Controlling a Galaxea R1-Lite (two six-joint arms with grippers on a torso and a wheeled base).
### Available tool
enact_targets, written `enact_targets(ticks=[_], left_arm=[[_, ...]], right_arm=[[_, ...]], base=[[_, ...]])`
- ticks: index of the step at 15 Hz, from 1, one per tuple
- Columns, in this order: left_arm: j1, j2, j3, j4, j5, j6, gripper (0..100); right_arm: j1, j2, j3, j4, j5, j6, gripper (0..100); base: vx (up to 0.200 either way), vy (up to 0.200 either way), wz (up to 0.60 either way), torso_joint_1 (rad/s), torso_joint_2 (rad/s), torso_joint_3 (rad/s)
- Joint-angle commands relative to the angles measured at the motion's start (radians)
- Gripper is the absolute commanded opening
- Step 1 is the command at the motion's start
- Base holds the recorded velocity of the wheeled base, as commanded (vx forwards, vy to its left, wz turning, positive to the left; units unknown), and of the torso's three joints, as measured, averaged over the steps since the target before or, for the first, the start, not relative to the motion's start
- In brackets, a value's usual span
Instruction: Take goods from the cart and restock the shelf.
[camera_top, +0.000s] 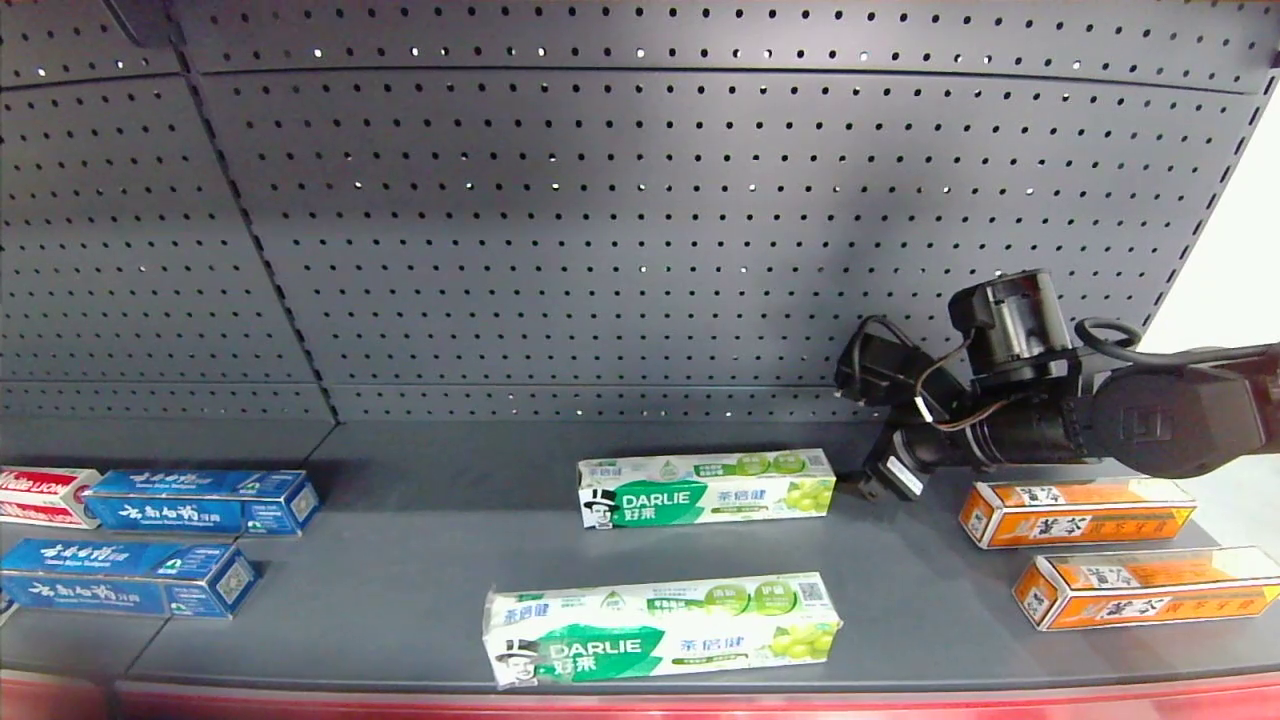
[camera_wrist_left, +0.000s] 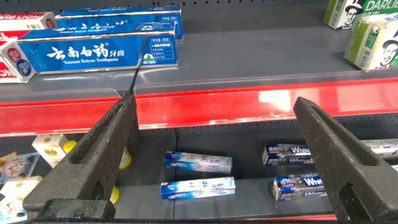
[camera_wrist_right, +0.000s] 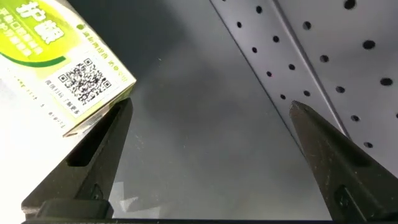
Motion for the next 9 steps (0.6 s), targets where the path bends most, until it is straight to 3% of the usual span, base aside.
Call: enact_targets(ticks=[1, 9], left_arm=[[0.0, 0.0, -0.001, 0.0, 0.0, 0.0, 100], [0.0, 0.0, -0.001, 0.0, 0.0, 0.0, 100]], right_arm=[[0.002, 0.003, 0.004, 0.0, 0.001, -0.001, 100], [0.028, -0.016, 0.028, 0.002, 0.005, 0.001, 100]], base=[[0.0, 0.0, 0.0, 0.0, 0.0, 0.0], [0.0, 0.0, 0.0, 0.0, 0.0, 0.0]])
